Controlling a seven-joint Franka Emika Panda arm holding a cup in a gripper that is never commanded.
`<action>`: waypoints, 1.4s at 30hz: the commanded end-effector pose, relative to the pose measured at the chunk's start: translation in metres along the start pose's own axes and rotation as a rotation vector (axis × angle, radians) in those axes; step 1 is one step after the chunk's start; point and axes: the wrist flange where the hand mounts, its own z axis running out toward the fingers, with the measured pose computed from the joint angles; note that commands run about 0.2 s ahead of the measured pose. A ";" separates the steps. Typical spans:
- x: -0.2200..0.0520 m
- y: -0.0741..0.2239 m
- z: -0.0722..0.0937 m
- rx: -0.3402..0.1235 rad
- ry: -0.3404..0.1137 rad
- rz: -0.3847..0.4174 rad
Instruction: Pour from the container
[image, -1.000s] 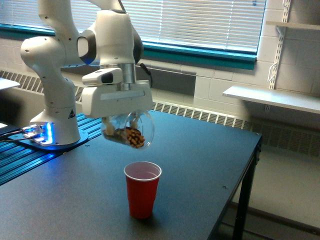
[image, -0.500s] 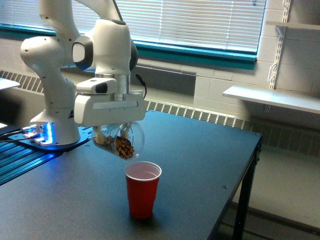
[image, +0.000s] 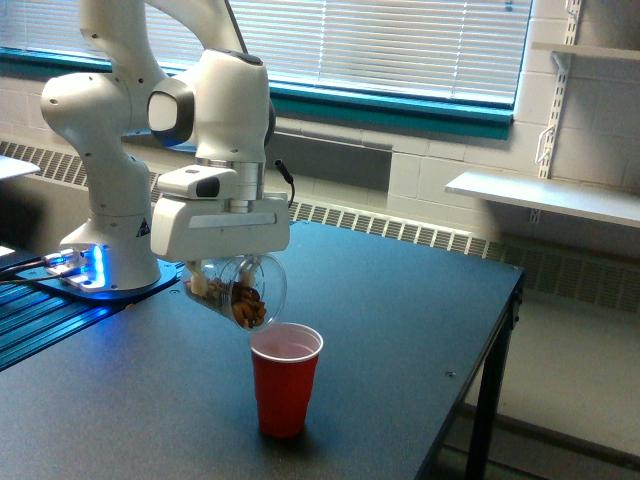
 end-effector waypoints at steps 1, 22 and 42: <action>0.000 -0.011 -0.002 -0.004 0.007 0.008; -0.002 -0.034 0.000 -0.050 0.002 -0.045; 0.005 -0.036 -0.001 -0.115 0.000 -0.057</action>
